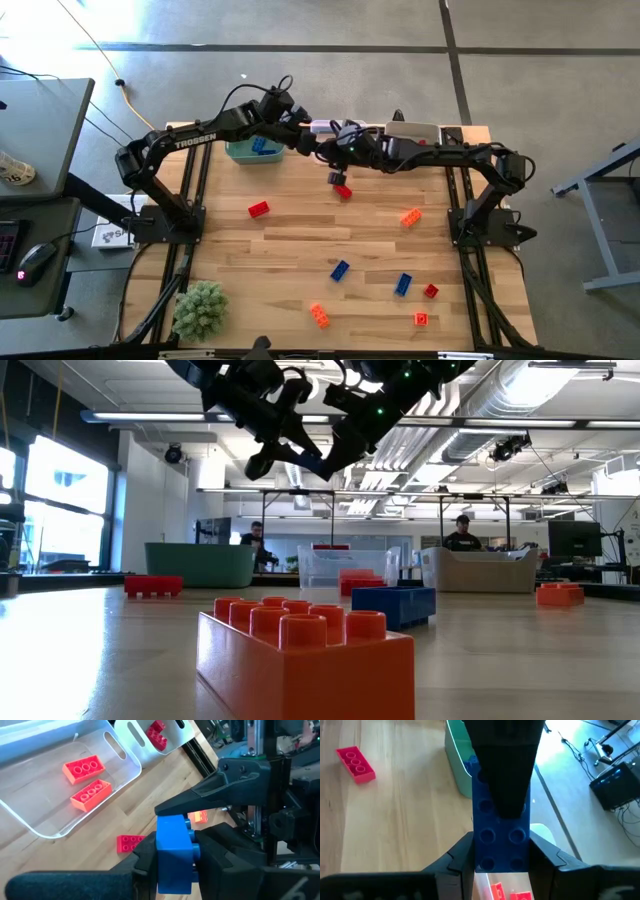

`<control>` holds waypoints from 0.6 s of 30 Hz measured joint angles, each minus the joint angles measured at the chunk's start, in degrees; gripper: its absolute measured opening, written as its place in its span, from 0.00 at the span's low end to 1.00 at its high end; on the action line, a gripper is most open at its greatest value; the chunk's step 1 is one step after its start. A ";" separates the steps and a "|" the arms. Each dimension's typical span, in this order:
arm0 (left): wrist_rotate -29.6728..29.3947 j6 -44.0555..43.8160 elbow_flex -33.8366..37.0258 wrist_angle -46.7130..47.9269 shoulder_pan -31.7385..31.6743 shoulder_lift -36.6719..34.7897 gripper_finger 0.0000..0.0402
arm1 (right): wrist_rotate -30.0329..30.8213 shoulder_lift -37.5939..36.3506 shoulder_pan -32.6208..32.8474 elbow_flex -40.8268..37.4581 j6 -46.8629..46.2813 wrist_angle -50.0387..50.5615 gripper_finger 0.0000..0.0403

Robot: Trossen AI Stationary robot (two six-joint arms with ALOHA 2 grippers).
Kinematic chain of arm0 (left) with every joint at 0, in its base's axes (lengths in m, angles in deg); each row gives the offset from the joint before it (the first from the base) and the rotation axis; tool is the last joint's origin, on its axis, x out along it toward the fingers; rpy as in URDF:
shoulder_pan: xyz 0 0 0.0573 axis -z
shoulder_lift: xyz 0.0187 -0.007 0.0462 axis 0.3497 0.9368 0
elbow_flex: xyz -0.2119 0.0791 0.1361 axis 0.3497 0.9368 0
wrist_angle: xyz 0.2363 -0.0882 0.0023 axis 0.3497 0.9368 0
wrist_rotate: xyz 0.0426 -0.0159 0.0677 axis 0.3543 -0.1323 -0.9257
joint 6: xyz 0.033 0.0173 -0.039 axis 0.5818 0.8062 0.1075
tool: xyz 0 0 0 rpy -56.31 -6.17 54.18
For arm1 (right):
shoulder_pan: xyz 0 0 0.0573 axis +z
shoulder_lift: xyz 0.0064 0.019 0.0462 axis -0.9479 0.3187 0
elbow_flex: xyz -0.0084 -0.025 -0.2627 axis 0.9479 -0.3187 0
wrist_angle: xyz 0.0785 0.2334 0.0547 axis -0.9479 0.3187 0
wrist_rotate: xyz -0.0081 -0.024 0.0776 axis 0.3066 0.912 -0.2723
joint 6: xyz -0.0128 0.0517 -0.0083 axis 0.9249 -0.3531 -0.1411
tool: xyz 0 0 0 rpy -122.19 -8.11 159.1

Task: Sort & place blocks by color
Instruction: Put the blue game piece into the green bin

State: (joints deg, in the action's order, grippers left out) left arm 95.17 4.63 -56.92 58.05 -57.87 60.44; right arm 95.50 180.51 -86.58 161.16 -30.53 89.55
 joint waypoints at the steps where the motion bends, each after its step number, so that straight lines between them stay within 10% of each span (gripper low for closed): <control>1: 0.13 0.70 0.00 0.01 -0.10 0.00 0.18 | 0.03 0.00 0.03 0.00 -0.79 0.04 0.28; 9: -0.08 8.62 0.04 1.59 -0.25 0.02 0.18 | 6.29 0.02 1.86 0.01 -9.05 -0.16 0.59; 18: -5.69 17.00 0.11 7.45 -2.00 0.07 0.18 | 7.88 -0.02 3.33 0.04 -22.18 0.42 0.62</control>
State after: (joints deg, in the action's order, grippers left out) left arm 89.47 21.63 -56.81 65.50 -59.87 60.51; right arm 103.38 180.48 -83.24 161.20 -52.71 89.97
